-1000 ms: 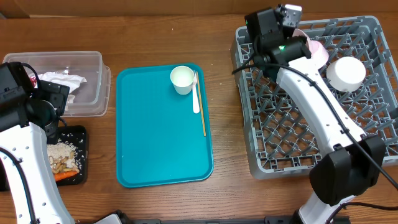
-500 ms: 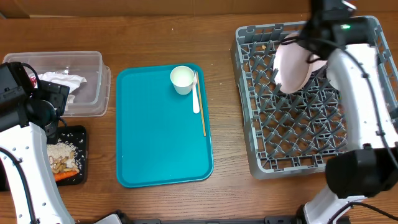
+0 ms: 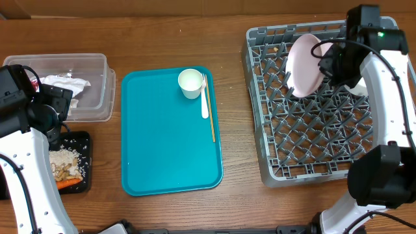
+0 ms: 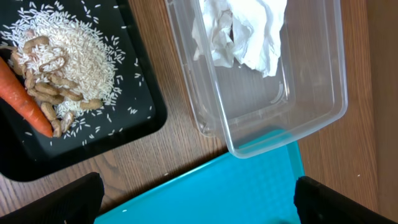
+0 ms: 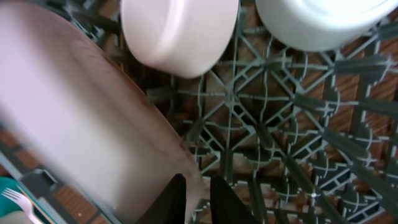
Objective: Sort waste into correct bins and load items into the dishwasher
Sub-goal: 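Lower the pink plate upright into the rack and open the right gripper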
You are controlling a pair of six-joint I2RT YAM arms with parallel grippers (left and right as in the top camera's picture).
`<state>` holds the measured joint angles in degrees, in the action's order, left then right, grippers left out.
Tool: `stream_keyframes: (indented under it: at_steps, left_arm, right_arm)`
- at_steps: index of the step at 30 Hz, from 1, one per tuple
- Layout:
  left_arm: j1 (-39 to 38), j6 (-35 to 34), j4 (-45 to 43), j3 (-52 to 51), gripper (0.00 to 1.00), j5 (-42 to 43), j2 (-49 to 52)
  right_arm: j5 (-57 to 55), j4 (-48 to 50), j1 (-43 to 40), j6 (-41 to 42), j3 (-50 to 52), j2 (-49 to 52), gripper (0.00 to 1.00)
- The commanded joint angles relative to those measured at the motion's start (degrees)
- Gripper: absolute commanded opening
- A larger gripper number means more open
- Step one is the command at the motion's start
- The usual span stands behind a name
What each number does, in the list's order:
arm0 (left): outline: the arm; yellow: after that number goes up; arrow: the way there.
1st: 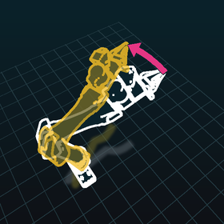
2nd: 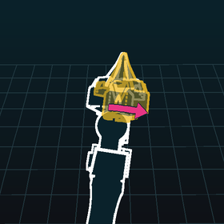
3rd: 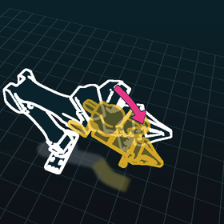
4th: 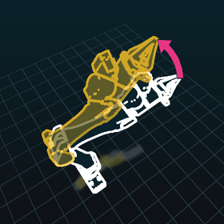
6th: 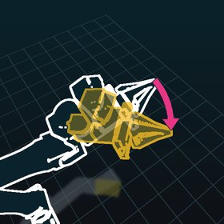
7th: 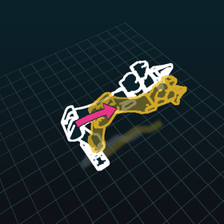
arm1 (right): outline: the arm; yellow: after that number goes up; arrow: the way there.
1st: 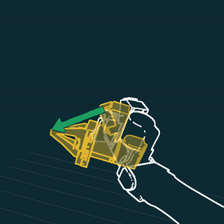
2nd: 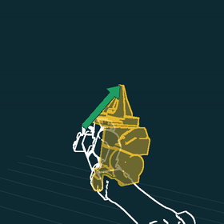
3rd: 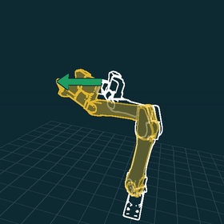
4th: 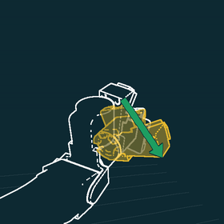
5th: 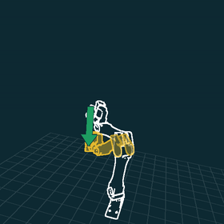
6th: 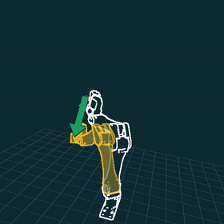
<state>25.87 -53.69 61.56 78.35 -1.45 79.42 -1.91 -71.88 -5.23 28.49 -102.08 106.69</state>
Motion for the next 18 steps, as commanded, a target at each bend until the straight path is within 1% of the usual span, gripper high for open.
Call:
stream_keyframes:
  at_steps: [1, 6, 13, 16, 18]
  left_arm:
    - [-0.4, -0.5, -0.1, 0.0, 1.0, 0.0, 0.0]
    - [-0.4, -0.5, -0.1, 0.0, 1.0, 0.0, 0.0]
    - [-0.4, -0.5, -0.1, 0.0, 1.0, 0.0, 0.0]
    - [-0.4, -0.5, -0.1, 0.0, 1.0, 0.0, 0.0]
    - [-0.4, -0.5, -0.1, 0.0, 1.0, 0.0, 0.0]
  right_arm:
    - [1.2, 3.1, 0.1, 0.1, 3.7, 0.0, 0.17]
    - [2.1, 8.0, 0.1, 0.1, 5.0, 0.0, 0.16]
    - [2.7, 13.6, 0.1, 0.0, 5.0, 0.0, 0.18]
    - [4.6, 15.5, 0.1, -1.6, 4.9, 0.0, 0.18]
    - [4.6, 15.4, 0.1, -1.9, 4.2, 0.0, 0.21]
